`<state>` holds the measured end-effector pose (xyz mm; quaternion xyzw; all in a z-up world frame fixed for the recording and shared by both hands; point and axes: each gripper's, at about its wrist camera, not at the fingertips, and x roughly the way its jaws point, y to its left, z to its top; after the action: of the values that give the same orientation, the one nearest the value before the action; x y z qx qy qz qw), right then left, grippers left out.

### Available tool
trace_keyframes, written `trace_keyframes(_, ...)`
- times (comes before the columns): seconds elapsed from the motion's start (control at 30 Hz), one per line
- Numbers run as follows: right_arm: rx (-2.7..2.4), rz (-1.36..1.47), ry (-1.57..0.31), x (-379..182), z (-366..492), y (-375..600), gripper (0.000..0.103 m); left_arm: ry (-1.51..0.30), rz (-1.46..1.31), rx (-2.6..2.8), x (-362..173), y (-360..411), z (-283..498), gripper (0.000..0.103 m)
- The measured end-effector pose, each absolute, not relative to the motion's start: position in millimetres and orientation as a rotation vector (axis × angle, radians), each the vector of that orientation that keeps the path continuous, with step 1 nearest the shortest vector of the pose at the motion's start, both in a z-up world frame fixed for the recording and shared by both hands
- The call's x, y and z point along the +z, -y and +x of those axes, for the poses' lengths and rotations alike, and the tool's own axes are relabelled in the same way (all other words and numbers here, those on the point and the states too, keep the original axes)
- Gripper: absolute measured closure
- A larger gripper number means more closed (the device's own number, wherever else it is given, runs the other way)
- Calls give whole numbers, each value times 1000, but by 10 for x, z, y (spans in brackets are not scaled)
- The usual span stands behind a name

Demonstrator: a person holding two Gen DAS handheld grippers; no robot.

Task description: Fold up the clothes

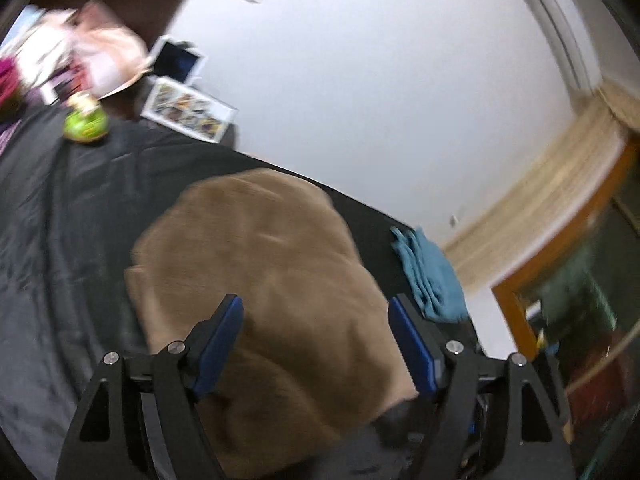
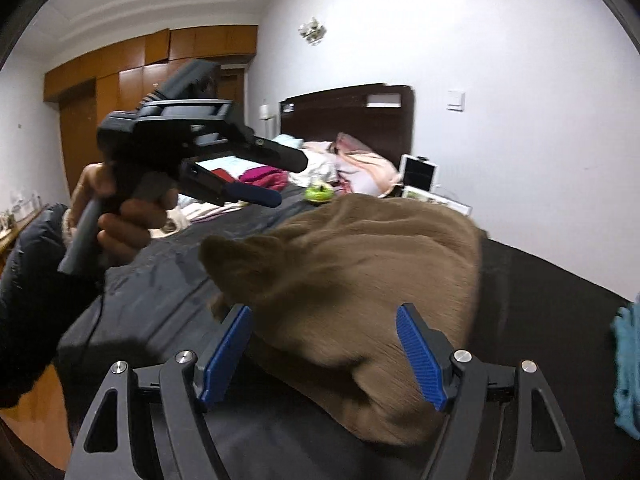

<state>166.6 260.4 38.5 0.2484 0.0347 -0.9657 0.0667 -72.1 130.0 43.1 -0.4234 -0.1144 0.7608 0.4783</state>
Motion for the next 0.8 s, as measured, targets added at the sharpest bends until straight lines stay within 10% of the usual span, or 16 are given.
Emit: trace_keyframes(0.8, -3080, 1185, 121, -72, 1387, -3433, 26, 48, -1104, 2092, -202, -1330, -358, 25)
